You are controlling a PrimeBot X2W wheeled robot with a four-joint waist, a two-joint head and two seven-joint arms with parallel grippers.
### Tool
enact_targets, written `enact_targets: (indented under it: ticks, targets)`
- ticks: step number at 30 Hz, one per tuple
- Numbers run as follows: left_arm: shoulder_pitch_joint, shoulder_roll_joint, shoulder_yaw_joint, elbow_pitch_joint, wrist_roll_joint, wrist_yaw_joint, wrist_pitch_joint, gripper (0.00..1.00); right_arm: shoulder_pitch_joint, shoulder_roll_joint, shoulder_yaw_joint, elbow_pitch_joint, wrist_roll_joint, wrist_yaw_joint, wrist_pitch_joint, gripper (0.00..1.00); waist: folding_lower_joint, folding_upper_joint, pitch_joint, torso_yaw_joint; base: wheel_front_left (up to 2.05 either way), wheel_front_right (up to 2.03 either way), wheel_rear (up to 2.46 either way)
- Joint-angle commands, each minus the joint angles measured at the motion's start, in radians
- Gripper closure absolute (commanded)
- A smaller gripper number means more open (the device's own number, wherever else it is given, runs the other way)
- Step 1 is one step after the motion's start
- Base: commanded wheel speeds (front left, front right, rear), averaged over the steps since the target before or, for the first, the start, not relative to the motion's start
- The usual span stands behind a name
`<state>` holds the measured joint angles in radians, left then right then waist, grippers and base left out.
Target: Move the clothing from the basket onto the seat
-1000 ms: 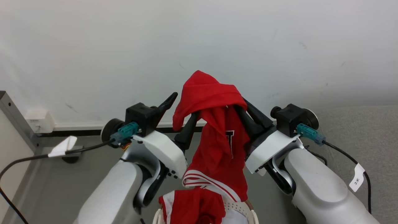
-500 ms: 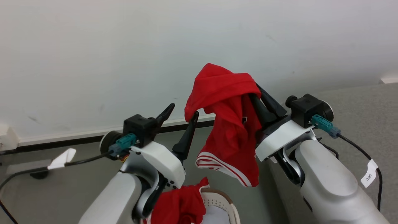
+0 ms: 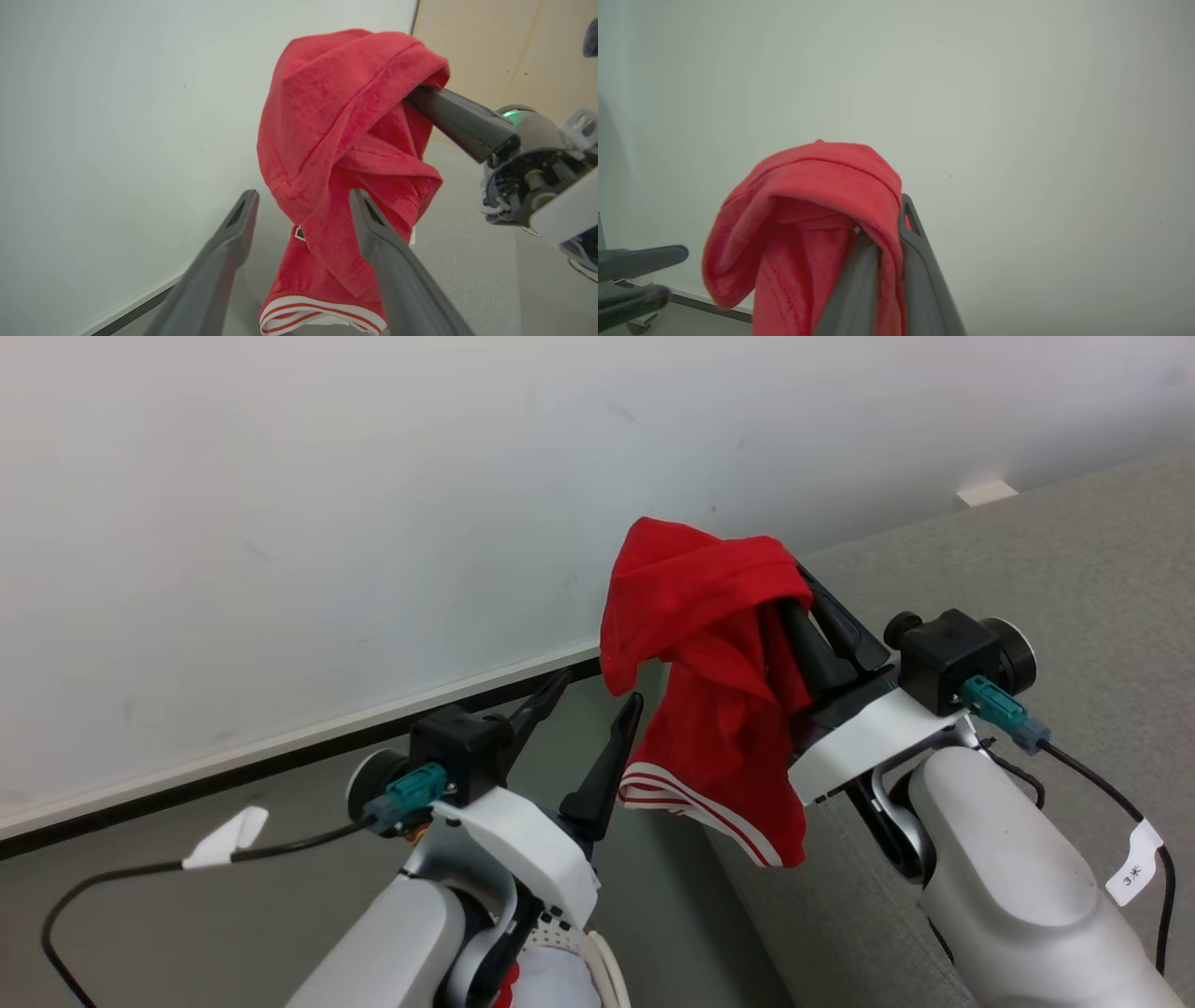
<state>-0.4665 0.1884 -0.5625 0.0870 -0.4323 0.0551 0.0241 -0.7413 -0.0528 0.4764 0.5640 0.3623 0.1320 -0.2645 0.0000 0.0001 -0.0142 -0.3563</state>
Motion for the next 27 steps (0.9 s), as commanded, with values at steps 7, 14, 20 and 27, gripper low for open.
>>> enact_targets:
  ticks: [7, 14, 20, 27]
  targets:
    - [0.01, -0.014, -0.023, -0.01, 0.003, 0.002, -0.009, 0.0, 0.036, -0.065, -0.025, -0.055, -0.019, -0.003, 0.0, 1.0, 0.0, -0.0001, 0.034, -0.127, 0.0, 0.0, 0.0]
    - [-0.005, -0.018, -0.046, -0.02, 0.019, 0.002, -0.005, 0.0, 0.054, -0.113, -0.039, -0.092, -0.004, -0.003, 0.0, 1.0, 0.0, -0.0001, 0.06, -0.155, 0.0, 0.0, 0.0]
    - [-0.046, -0.022, -0.069, -0.039, 0.035, -0.006, 0.016, 0.0, 0.012, -0.135, -0.081, -0.108, 0.011, -0.002, 0.0, 1.0, 0.0, -0.0001, 0.137, -0.129, 0.0, 0.0, 0.0]
    - [-0.182, -0.026, -0.107, -0.065, 0.079, -0.055, 0.06, 0.0, -0.172, -0.184, -0.207, -0.061, 0.01, -0.002, 0.0, 1.0, 0.0, -0.0001, 0.346, -0.029, 0.0, 0.0, 0.0]
